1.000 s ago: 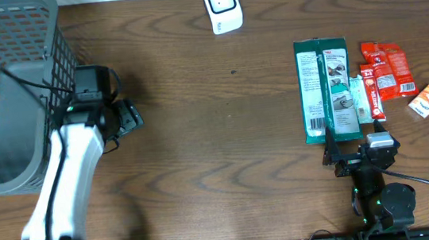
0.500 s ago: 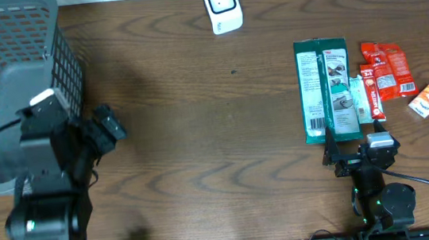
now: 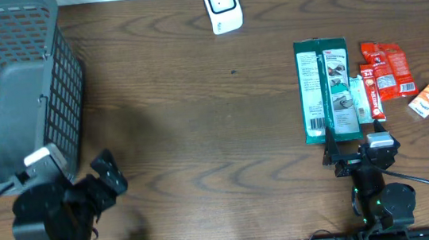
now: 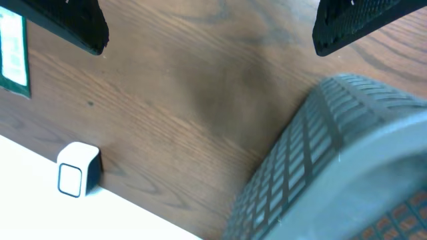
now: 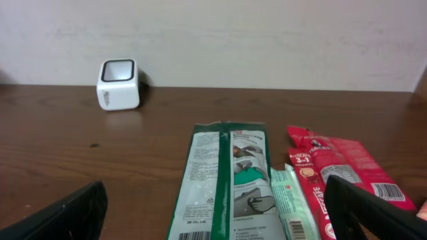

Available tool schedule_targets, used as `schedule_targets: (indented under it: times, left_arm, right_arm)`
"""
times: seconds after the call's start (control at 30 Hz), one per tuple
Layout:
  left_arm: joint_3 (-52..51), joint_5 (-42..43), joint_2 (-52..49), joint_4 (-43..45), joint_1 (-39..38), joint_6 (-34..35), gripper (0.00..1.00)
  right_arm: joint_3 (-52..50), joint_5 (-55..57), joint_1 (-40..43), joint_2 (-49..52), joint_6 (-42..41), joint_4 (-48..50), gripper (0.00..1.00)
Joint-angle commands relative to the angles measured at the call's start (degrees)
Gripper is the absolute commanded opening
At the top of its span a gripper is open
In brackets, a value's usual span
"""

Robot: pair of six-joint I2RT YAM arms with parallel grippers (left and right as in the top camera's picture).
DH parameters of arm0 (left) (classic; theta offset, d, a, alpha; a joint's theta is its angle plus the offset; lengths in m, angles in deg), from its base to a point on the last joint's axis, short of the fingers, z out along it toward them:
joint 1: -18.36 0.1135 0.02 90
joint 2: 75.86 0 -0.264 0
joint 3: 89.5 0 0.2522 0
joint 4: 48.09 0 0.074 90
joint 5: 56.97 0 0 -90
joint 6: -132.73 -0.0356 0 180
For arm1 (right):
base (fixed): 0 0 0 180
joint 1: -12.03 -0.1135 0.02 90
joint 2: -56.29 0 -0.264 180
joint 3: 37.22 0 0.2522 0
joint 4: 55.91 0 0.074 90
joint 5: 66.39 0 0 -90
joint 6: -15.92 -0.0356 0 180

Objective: Scan the item barcode

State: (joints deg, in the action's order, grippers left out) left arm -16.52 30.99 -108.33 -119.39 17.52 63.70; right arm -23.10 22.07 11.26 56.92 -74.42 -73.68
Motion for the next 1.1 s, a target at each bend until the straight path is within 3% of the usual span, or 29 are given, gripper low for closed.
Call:
schedule_targets:
  times: [0.0, 0.27, 0.5, 0.77, 0.87, 1.07]
  left_arm:
    - [-4.3, 1.6, 6.0, -0.2, 0.3, 0.2, 0.98]
    - [-13.2, 1.6, 20.7, 1.8, 0.2, 0.3, 0.98]
    - [-19.8, 1.6, 30.4, 14.1, 0.1, 0.3, 0.98]
    - [-28.1, 3.5, 32.3, 39.8, -0.3, 0.3, 0.98]
    - [-33.9, 6.0, 32.3, 55.7, -0.3, 0.3, 0.98]
    - [-43.3, 7.7, 32.3, 74.1, -0.3, 0.3, 0.98]
  right_arm:
    - [-0.1, 0.2, 0.1, -0.3, 0.8, -0.2, 0.99]
    - [-0.1, 0.2, 0.1, -0.3, 0.8, -0.2, 0.99]
    - [-0.1, 0.2, 0.1, -0.3, 0.8, -0.2, 0.99]
    - [-0.1, 0.2, 0.1, -0.3, 0.8, -0.2, 0.99]
    - [-0.1, 0.2, 0.1, -0.3, 0.8, -0.2, 0.99]
    - [-0.1, 0.2, 0.1, -0.3, 0.8, -0.2, 0.99]
